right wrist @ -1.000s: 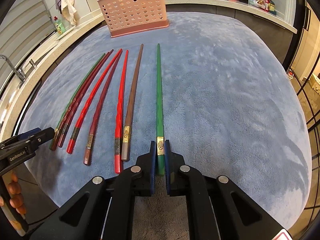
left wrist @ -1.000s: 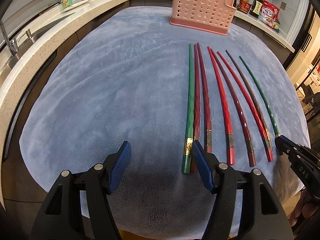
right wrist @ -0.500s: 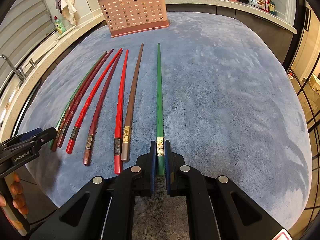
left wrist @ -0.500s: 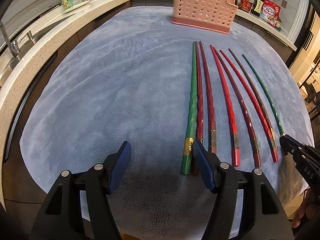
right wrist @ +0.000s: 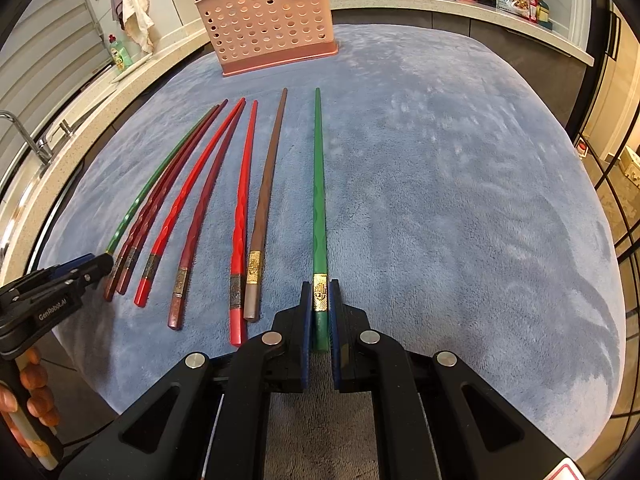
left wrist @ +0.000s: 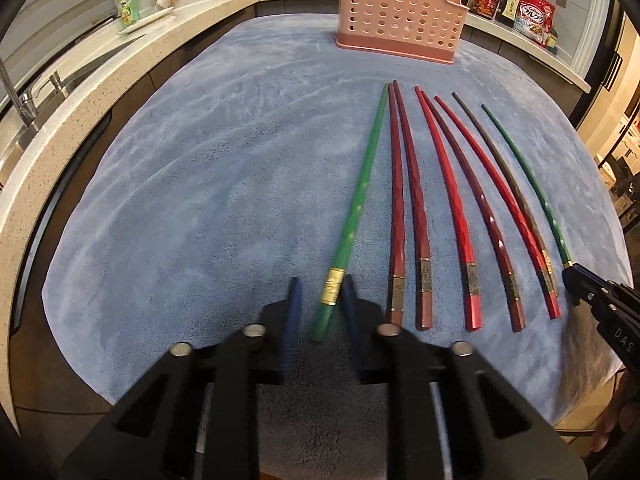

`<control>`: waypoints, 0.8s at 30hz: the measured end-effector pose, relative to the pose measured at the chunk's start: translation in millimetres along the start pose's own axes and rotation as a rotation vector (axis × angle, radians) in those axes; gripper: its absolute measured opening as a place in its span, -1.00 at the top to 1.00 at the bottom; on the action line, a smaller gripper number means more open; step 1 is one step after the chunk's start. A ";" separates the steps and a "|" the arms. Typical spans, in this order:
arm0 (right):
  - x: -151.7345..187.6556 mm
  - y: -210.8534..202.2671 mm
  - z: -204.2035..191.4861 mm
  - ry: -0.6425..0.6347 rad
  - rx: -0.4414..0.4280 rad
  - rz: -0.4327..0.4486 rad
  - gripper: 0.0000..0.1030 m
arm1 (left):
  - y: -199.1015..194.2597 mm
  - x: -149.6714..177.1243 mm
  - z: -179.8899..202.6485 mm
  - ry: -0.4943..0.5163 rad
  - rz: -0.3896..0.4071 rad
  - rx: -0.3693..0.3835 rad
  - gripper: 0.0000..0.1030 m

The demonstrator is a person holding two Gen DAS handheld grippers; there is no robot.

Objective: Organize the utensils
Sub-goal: 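Grasp a green chopstick with the right tool while the left tool grasps another green chopstick, then lift and carry the green chopsticks in both tools over the pink holder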

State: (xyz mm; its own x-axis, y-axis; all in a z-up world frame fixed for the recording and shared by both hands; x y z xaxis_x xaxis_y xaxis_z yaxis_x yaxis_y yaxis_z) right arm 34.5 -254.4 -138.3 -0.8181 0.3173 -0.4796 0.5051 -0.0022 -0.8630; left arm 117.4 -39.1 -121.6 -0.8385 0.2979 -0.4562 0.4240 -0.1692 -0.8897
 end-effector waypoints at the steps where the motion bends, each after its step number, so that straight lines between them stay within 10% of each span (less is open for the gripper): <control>1: 0.7 -1.1 0.0 -0.001 -0.001 0.001 0.87 | -0.5 -0.1 -0.1 -0.001 -0.002 0.006 0.75; 24: -60.4 -90.3 13.9 0.028 -0.029 0.204 0.87 | -81.5 -47.6 -22.2 -0.093 0.145 0.079 0.87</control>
State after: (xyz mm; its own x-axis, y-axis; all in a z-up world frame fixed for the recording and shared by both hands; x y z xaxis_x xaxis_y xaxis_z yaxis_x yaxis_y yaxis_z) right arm 34.5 -286.5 -33.7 -0.6903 0.3393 -0.6390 0.6675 -0.0421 -0.7434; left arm 130.4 -18.7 -27.7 -0.8001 0.1771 -0.5732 0.5178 -0.2787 -0.8088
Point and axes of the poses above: each gripper's, at about its wrist camera, not at the fingertips, and y roughly the way its jaws point, z to its right, x to its underside, the point moved 6 cm from there along y, roughly the way its jaws point, and after that the axes turned 3 degrees about -z, right-handed, at the moved point
